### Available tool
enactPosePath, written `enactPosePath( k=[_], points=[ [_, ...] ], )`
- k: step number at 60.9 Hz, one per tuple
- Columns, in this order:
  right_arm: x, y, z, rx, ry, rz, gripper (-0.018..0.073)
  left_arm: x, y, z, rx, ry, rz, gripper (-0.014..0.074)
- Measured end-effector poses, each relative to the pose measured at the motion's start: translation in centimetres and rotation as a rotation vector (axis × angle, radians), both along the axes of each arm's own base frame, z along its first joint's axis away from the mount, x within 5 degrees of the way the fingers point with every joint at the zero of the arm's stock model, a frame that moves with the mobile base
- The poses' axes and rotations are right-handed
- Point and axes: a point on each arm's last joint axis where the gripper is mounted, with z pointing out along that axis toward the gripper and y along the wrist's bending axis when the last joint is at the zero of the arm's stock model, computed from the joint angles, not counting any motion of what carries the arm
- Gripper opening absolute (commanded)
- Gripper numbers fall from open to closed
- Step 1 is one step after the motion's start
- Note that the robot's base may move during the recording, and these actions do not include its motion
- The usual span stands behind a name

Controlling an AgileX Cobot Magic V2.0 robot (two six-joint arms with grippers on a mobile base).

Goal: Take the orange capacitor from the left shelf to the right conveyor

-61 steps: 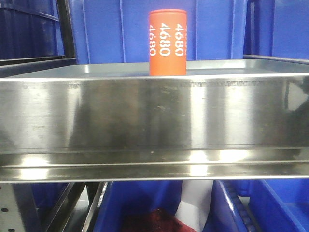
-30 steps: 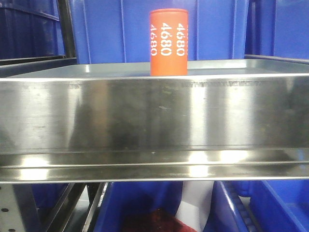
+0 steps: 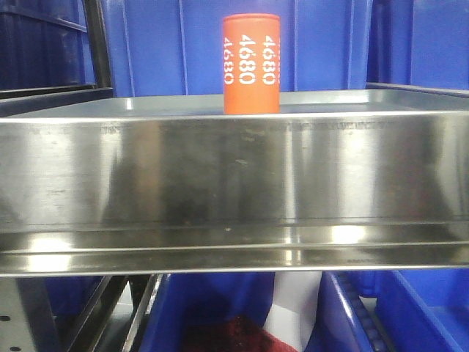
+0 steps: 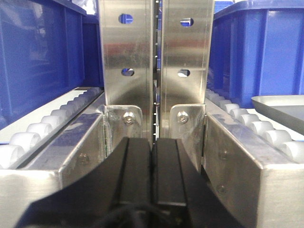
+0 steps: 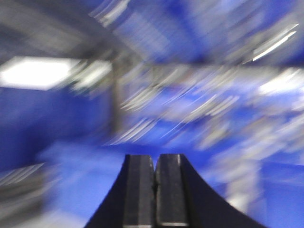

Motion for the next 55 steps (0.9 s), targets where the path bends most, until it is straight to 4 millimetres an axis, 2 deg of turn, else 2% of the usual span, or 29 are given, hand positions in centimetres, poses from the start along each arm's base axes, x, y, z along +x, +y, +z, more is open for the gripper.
enactPosePath(
  k=[5, 11, 19, 31, 43, 55],
  points=[
    [2.3, 1.0, -0.3, 0.005, 0.077, 0.048, 0.0488, 0.0, 0.0, 0.0, 0.0, 0.0, 0.0, -0.0105],
    [4.7, 2.4, -1.1, 0.001, 0.151, 0.107, 0.0631, 0.0, 0.0, 0.0, 0.0, 0.0, 0.0, -0.0105],
    [6.9, 4.7, -2.1, -0.011, 0.213, 0.214, 0.0623, 0.0, 0.0, 0.0, 0.0, 0.0, 0.0, -0.0105],
    [8.6, 8.3, -4.4, -0.08, 0.313, 0.304, 0.0623, 0.0, 0.0, 0.0, 0.0, 0.0, 0.0, -0.0105],
    [9.2, 10.2, -7.0, -0.168, 0.404, 0.309, 0.0623, 0.0, 0.0, 0.0, 0.0, 0.0, 0.0, -0.0105],
    [10.3, 10.9, -9.3, -0.206, 0.481, 0.293, 0.0623, 0.0, 0.0, 0.0, 0.0, 0.0, 0.0, -0.0105]
  ],
)
